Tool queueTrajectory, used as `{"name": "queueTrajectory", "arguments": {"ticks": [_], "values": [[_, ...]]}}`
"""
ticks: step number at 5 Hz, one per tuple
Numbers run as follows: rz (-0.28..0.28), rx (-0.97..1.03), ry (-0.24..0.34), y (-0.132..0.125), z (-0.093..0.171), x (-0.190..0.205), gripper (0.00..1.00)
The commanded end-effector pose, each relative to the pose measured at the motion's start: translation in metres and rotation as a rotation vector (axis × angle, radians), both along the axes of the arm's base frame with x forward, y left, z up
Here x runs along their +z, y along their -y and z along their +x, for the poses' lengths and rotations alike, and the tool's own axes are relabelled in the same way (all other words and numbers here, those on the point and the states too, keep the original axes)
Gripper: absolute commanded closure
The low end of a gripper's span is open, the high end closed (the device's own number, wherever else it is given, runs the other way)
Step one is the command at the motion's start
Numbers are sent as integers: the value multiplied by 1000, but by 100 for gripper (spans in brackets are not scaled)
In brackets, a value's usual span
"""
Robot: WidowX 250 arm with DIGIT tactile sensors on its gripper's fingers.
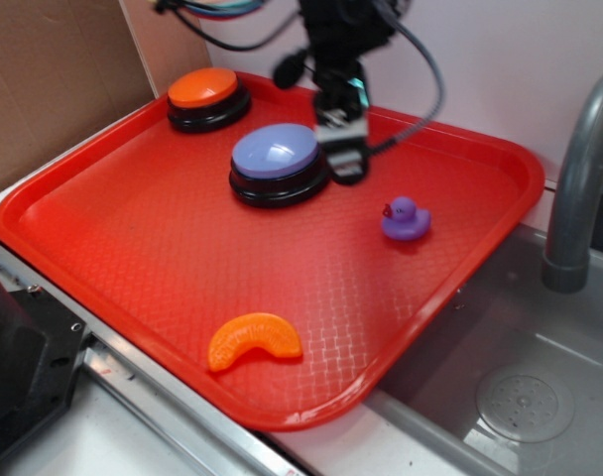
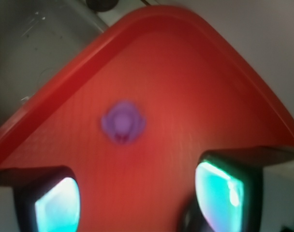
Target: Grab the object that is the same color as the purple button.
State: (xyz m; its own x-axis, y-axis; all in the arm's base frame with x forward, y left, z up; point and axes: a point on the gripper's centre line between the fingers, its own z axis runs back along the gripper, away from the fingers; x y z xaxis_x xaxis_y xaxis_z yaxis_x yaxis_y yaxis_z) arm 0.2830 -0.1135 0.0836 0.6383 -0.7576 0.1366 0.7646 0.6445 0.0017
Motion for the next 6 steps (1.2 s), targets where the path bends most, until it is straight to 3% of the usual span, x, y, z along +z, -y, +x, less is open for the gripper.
{"name": "queueTrajectory", "arguments": {"ticks": [1,2,3,4,6], "values": [[-53,-110,13,42,12,-21,0],[-76,-92,18,40,11,-33,0],[-38,-110,2,39,15,-35,56],[-38,-103,-8,38,13,-39,100],[-40,-96,-24,35,12,-41,100]]}}
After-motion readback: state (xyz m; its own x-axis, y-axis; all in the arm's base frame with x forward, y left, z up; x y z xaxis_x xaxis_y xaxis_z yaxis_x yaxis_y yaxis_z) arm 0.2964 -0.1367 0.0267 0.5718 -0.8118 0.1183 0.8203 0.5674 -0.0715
